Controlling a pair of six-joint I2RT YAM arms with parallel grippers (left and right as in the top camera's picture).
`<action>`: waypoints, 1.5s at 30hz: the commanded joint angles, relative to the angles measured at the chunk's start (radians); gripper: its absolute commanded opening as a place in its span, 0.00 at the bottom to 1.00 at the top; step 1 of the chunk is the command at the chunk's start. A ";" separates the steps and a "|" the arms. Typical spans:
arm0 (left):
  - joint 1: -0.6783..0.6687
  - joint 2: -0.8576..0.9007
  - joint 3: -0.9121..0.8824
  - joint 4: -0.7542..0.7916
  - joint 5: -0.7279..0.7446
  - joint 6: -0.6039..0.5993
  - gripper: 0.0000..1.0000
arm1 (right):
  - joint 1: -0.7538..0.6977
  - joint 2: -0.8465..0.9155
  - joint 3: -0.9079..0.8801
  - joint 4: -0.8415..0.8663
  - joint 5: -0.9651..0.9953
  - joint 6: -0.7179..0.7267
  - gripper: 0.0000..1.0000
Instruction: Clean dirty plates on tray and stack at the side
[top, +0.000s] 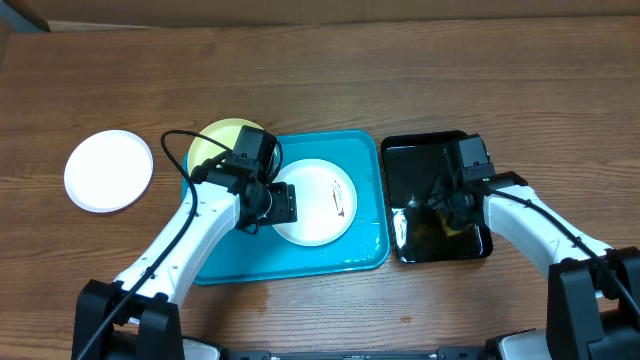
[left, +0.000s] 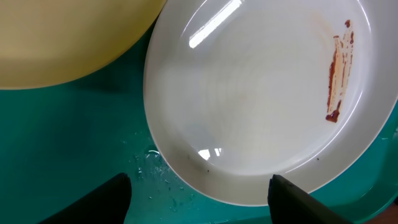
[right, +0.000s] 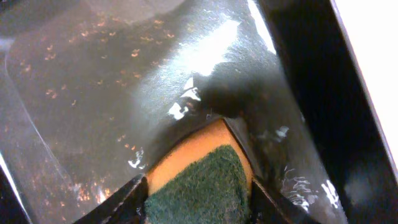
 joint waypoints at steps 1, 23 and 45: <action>-0.005 -0.015 -0.005 0.000 0.000 0.005 0.72 | 0.002 0.008 -0.006 0.000 -0.037 0.164 0.52; -0.005 -0.015 -0.005 0.001 0.000 0.008 0.72 | -0.018 0.011 0.009 0.114 -0.025 -0.355 0.77; -0.005 -0.015 -0.007 -0.029 -0.003 0.002 0.84 | -0.016 0.063 0.131 -0.069 -0.092 -0.285 0.70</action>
